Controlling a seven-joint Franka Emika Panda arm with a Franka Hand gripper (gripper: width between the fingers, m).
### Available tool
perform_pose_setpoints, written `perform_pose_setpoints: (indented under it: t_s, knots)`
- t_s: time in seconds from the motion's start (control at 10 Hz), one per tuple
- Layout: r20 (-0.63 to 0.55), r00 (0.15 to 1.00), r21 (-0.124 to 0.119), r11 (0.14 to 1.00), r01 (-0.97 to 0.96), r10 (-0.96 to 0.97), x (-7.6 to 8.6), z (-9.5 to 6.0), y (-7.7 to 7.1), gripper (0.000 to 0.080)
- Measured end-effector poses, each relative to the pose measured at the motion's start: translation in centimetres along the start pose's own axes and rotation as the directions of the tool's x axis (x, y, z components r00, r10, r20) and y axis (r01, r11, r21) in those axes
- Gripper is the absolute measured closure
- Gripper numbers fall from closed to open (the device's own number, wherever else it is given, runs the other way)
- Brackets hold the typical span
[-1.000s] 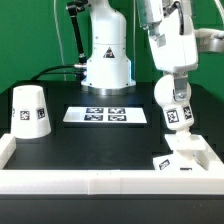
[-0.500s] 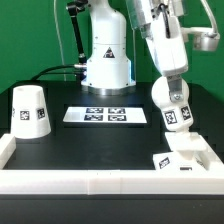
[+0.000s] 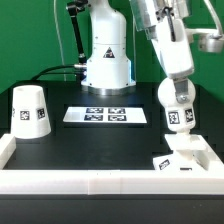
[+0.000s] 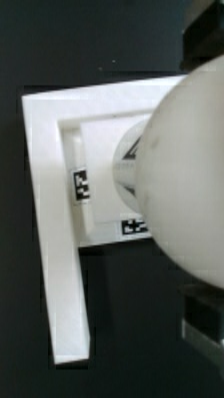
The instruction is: Assemble lamp
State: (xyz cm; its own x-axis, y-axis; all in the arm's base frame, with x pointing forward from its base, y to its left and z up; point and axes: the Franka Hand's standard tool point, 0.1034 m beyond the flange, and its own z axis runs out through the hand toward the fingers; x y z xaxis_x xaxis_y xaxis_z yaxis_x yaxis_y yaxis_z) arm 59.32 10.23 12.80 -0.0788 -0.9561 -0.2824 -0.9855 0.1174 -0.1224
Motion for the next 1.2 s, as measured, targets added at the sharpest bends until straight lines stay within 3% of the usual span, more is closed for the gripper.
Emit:
perform_pose_setpoints:
  t_s: [0.3, 0.8, 0.9, 1.2]
  knots:
    - [0.003, 0.999, -0.006, 0.999, 0.038, -0.038, -1.4, 0.6, 0.0, 0.0222]
    - [0.004, 0.997, -0.009, 0.997, 0.074, -0.074, -1.4, 0.7, 0.0, 0.0209]
    - [0.004, 0.997, -0.009, 0.997, 0.076, -0.076, -1.4, 0.7, 0.0, 0.0121]
    - [-0.001, 0.965, -0.016, 0.965, 0.263, -0.263, -0.5, 0.7, 0.2, 0.0101]
